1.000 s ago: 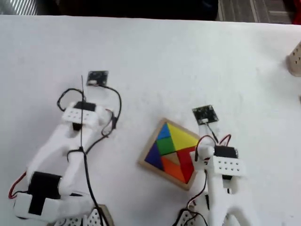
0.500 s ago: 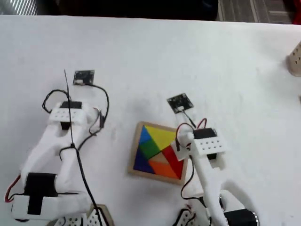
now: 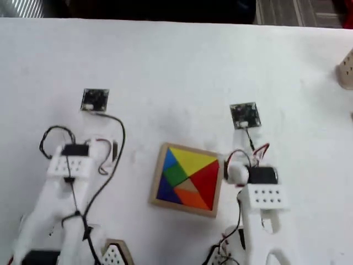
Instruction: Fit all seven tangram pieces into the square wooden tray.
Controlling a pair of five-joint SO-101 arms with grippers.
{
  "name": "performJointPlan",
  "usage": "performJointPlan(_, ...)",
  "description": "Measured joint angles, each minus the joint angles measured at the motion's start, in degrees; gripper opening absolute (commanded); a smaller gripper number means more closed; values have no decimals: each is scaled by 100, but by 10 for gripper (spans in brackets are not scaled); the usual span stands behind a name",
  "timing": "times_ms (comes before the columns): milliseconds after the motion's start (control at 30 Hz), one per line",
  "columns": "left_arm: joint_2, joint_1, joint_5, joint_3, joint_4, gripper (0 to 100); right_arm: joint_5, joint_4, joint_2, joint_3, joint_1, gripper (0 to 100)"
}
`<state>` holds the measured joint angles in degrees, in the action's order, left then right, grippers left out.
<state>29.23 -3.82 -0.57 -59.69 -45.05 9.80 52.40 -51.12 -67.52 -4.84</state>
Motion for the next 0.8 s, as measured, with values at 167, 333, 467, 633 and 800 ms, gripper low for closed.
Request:
performJointPlan(167,1547,0,-97,-1108,237,72,0,-281,-1020,-1081,62,18)
performJointPlan(333,2699,-26,-774,-1881,246,69,0,-176,-2101,-1758,53,18)
performJointPlan(467,3437,-299,-870,-2338,246,68,0,-123,-3024,-2356,53,18)
performJointPlan(633,4325,-571,-914,-3024,246,68,0,-79,-4264,-2866,185,18)
performJointPlan(800,5459,-782,-914,-3763,246,68,0,721,-5081,-2884,835,18)
